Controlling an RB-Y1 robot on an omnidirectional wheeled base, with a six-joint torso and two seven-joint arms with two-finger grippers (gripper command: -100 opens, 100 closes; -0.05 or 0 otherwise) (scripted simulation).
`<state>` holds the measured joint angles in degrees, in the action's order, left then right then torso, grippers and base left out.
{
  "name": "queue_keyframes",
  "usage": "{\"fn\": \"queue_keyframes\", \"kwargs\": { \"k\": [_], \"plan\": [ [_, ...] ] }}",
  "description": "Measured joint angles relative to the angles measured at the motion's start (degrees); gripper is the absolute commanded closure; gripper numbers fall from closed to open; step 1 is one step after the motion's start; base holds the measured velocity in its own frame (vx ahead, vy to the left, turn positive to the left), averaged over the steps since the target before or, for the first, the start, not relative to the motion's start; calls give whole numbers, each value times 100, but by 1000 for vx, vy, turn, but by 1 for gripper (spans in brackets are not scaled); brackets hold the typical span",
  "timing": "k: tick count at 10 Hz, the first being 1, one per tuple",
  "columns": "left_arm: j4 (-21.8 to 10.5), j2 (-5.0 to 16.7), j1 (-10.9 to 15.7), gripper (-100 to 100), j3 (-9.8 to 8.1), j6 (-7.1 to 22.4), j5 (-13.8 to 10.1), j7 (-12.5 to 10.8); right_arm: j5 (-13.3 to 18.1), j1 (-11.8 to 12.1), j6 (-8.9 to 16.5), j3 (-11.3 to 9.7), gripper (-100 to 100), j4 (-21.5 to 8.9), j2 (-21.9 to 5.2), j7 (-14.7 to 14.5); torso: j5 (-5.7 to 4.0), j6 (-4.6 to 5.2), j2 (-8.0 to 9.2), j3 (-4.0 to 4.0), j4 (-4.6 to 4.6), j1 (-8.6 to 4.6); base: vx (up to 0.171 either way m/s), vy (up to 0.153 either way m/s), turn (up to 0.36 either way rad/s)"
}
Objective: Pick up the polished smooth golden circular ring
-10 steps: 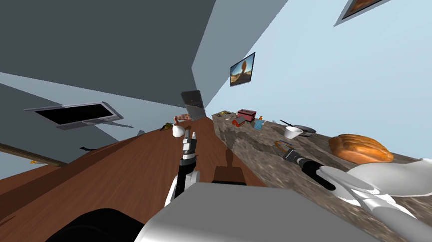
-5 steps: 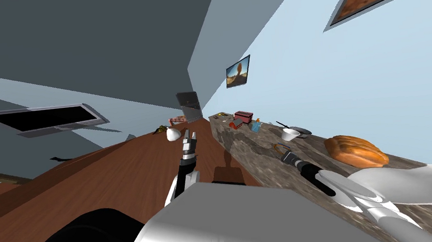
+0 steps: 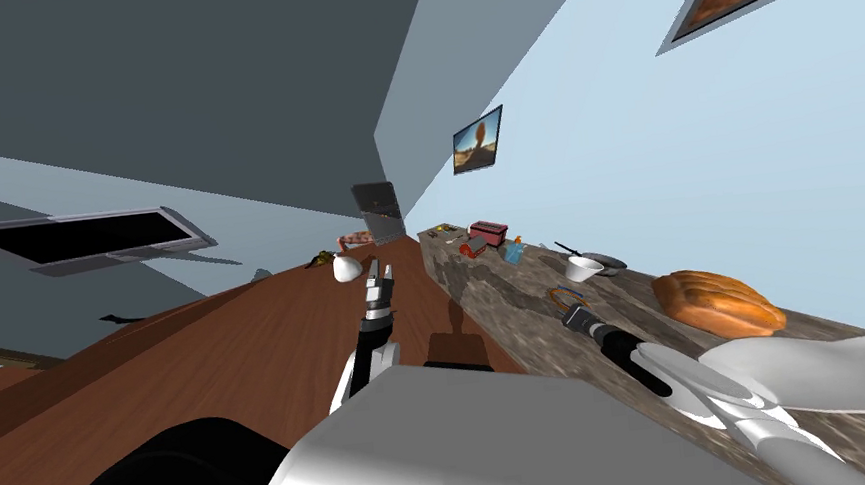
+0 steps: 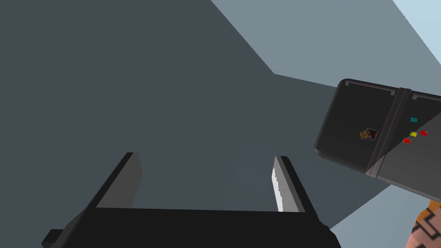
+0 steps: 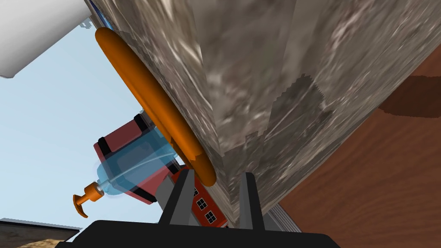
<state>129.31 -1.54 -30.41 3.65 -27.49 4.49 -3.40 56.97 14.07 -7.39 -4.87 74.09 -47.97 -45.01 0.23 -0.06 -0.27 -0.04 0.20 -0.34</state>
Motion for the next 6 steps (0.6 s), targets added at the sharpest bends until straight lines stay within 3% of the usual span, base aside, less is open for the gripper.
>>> {"fn": "queue_keyframes", "kwargs": {
  "k": [1, 3, 5, 6],
  "plan": [
    [0, 0, 0, 0, 0, 0, 0, 0, 0, 0, 0, 0, 100, 0, 0, 0, -1, 0, -1, -1, 0, -1, -66, 16, 71],
    [0, 0, 2, 0, 1, 0, 0, 0, -8, -230, -168, 178, 100, -380, 95, -133, 6, -10, 15, 12, 13, -25, -148, 21, 136],
    [0, 0, 2, 0, 0, 0, 0, 0, -81, -343, -81, 83, 100, -456, -90, 1, 10, 2, 26, 19, 17, -37, -115, 8, 68],
    [0, 0, 1, 0, 0, 0, 0, 0, -86, -353, -60, 74, 0, -463, -101, 26, 8, 6, 7, 10, 13, -41, -12, 1, -8]
  ]
}}
